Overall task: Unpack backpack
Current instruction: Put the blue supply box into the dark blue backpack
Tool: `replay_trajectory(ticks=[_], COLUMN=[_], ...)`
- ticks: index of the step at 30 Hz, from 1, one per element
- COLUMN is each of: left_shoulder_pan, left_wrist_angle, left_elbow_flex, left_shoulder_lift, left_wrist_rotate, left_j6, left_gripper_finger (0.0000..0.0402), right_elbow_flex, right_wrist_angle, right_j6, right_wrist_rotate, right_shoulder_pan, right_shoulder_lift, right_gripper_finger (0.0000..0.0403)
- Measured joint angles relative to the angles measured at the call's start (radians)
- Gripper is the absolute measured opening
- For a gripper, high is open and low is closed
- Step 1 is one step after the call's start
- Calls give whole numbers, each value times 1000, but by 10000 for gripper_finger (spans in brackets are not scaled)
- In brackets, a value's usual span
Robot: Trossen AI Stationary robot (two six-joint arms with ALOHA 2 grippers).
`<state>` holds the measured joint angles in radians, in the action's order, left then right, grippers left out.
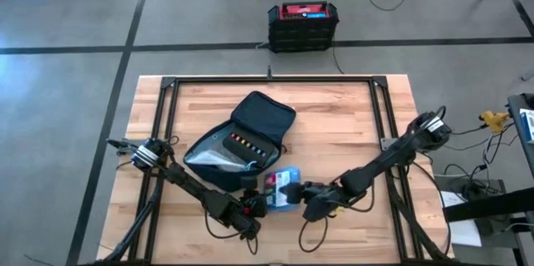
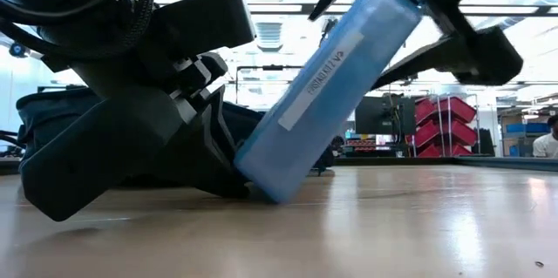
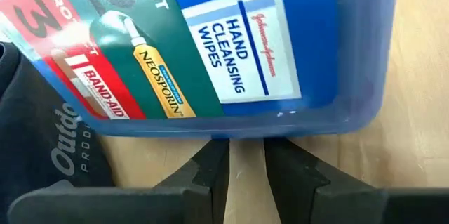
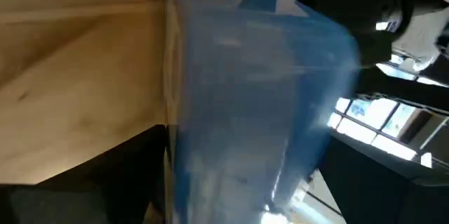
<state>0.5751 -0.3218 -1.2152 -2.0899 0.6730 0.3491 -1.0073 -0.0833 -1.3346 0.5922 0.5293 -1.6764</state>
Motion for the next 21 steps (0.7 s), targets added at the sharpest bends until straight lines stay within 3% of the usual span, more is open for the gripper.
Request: replay_trajectory(ticks=[7, 11, 17, 21], left_shoulder_pan=[7, 19, 37, 65], left_wrist_angle=[-47, -117, -159, -244], left_elbow_flex=[-46, -56, -56, -98], left_shoulder_lift=[22, 59, 112, 188], left_wrist_rotate=[-22, -44, -35, -16], left_j6=[-34, -25, 7, 39], left_gripper_finger=[77, 78, 78, 78], right_elbow_flex=[0, 0, -1, -2], right_wrist_angle=[22, 14, 9, 8], right_j6=[114, 319, 505, 544], right_wrist_rotate=[-30, -22, -1, 36], right_shoulder_pan=[-8, -3, 22, 64], right_shoulder_lift=[-88, -90, -65, -42], right_gripper_finger=[327, 267, 132, 131])
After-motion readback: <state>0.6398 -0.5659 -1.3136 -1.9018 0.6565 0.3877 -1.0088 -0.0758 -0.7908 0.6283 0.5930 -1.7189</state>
